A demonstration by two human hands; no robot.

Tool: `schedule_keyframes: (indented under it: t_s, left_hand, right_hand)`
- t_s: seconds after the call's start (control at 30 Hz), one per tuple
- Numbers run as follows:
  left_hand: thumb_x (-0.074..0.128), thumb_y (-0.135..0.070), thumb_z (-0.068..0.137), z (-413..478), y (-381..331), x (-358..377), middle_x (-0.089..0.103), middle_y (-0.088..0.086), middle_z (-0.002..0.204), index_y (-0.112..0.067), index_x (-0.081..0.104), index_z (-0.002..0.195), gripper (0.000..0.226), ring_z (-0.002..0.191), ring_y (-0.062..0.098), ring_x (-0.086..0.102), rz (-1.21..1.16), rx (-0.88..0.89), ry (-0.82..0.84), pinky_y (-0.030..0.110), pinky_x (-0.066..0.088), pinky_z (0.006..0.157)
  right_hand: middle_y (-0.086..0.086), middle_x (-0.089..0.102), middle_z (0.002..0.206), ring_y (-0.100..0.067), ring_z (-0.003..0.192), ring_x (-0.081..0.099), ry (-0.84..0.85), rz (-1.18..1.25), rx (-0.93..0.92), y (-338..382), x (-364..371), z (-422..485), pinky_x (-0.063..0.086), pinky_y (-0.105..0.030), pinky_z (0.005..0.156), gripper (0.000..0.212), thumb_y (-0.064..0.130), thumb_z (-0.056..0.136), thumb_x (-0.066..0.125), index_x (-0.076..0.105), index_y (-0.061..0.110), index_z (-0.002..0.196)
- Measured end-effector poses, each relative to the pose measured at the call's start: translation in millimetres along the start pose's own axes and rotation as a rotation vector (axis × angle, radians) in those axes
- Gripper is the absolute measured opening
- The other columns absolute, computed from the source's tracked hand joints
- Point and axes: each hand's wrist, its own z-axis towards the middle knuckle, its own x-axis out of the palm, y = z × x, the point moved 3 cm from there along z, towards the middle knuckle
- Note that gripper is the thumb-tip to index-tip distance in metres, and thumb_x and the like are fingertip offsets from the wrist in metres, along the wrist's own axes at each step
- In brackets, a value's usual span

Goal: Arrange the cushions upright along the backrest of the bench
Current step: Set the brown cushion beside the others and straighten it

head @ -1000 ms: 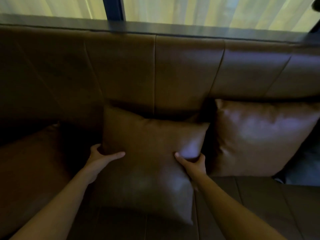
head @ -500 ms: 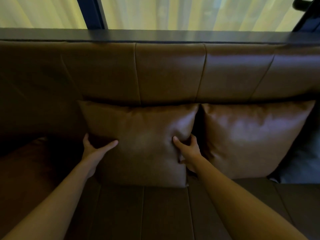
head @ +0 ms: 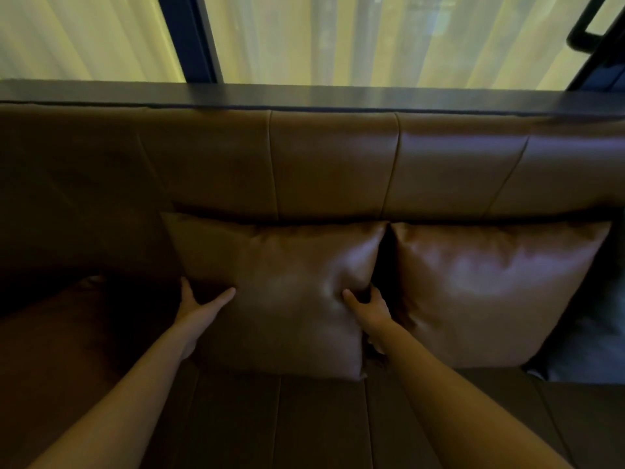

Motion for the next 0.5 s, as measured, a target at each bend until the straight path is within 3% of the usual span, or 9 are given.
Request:
schedule_keyframes:
  t_s: [0.13,0.2,0.3,0.4,0.5]
  left_hand:
    - [0.07,-0.043,0.08,-19.5,-8.4,-8.7,0.019,0.008,0.16,-0.034,0.001,0.153,0.101,0.143,0.038,0.024,-0.019,-0.023,-0.037,0.056,0.027,0.111]
    - [0.066,-0.039,0.085,-30.8,-16.7,-16.3,0.024,0.009,0.158,-0.028,0.011,0.153,0.089,0.141,0.036,0.028,-0.041,-0.032,-0.011,0.053,0.027,0.111]
    - [0.059,-0.034,0.091,-51.1,-31.1,-35.3,0.034,0.009,0.153,-0.019,0.029,0.15,0.068,0.138,0.034,0.034,-0.048,-0.015,0.041,0.048,0.029,0.109]
    - [0.057,-0.033,0.092,-67.7,-37.5,-68.1,0.036,0.009,0.152,-0.017,0.034,0.148,0.062,0.138,0.032,0.035,-0.047,0.012,0.042,0.046,0.031,0.108]
    - [0.057,-0.036,0.093,-78.5,-32.8,-114.8,0.036,0.008,0.151,-0.017,0.033,0.149,0.064,0.137,0.03,0.036,-0.043,0.031,0.015,0.045,0.032,0.109]
  right_hand:
    - [-0.018,0.049,0.134,-0.038,0.117,0.055,-0.127,-0.039,0.065,12.2,0.2,-10.5,0.051,-0.046,0.094,0.068,0.035,0.085,0.066,0.035,0.009,0.14]
    - [-0.019,0.05,0.13,-0.036,0.109,0.057,-0.215,-0.057,0.031,20.1,2.2,-23.2,0.052,-0.042,0.085,0.055,0.027,0.087,0.063,0.041,0.006,0.132]
    - [-0.018,0.055,0.122,-0.034,0.103,0.059,-0.339,-0.058,-0.072,39.0,16.0,-46.4,0.052,-0.044,0.087,0.029,0.019,0.089,0.059,0.052,0.006,0.114]
    - [-0.01,0.062,0.107,-0.029,0.099,0.061,-0.265,-0.05,-0.068,60.6,51.8,-70.8,0.049,-0.036,0.082,0.022,0.017,0.093,0.055,0.058,0.006,0.112]
    - [-0.003,0.059,0.089,-0.023,0.09,0.059,-0.061,-0.092,-0.125,80.7,102.9,-97.0,0.044,-0.031,0.074,0.028,0.018,0.095,0.052,0.057,0.004,0.118]
